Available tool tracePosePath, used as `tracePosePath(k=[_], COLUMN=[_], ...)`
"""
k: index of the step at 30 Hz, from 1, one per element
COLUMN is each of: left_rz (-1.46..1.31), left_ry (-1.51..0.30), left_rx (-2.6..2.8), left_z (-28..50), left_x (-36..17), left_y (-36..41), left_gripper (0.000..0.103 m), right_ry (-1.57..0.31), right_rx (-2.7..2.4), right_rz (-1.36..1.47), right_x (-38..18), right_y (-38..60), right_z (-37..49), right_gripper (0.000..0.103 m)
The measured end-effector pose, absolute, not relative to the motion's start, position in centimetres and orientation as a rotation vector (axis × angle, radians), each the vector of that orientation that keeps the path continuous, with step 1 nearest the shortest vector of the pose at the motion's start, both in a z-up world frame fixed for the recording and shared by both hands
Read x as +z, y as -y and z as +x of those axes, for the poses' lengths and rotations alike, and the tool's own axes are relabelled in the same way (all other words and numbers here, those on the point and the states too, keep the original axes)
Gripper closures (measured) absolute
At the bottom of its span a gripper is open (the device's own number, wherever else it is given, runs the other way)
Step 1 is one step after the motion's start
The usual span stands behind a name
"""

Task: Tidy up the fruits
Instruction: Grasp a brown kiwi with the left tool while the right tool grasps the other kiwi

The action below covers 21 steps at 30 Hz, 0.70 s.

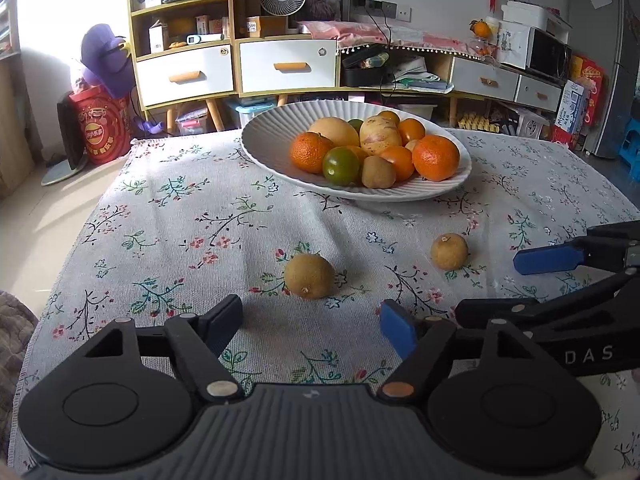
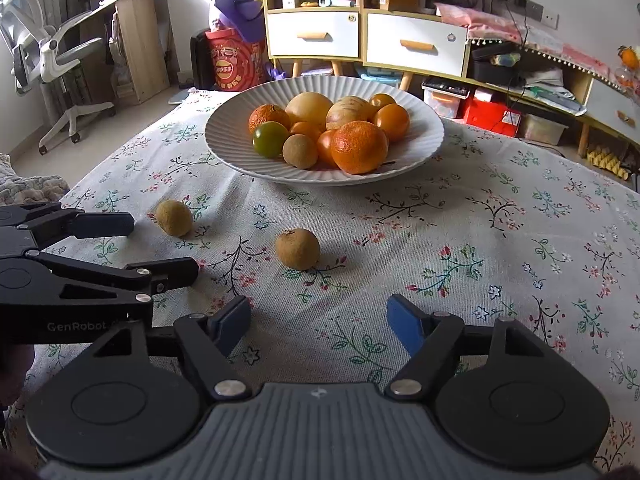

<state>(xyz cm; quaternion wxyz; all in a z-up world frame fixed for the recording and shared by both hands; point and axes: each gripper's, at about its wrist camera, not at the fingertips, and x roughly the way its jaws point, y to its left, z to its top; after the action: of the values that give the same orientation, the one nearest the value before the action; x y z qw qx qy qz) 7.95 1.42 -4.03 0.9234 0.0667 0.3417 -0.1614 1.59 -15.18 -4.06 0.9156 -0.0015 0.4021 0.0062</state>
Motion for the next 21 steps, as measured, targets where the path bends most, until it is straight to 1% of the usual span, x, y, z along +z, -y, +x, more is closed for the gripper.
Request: tracePosePath(k=[3, 7, 13, 16, 21], left_rz=[0.131, 0.125, 0.118, 0.121, 0.112], left_ry=[-0.705, -0.709, -0.712, -0.714, -0.719], left_rx=[-0.334, -0.341, -0.337, -0.339, -0.328], left_z=[8.2, 8.6, 8.9, 9.0, 9.3], left_x=[-4.0, -3.9, -3.8, -3.7, -3.6], left_y=[-1.2, -1.0, -0.7, -0.5, -0.5], left_gripper=[0.042, 0.046, 0.057, 0.063, 0.068], right_ry=[-0.826, -0.824, -0.823, -0.824, -0.827], right_rx=[0.016, 0.016, 0.022, 0.027, 0.031], right_rz=[0.001, 0.005, 0.01, 0.013, 0.014], right_x=[-4.0, -3.9, -3.8, -3.7, -3.7], right_y=[15.1, 15.2, 15.2, 15.1, 15.1], right_z=[1.8, 2.1, 2.8, 3.0, 3.1], right_gripper=[0.037, 0.043, 0.052, 0.053, 0.057])
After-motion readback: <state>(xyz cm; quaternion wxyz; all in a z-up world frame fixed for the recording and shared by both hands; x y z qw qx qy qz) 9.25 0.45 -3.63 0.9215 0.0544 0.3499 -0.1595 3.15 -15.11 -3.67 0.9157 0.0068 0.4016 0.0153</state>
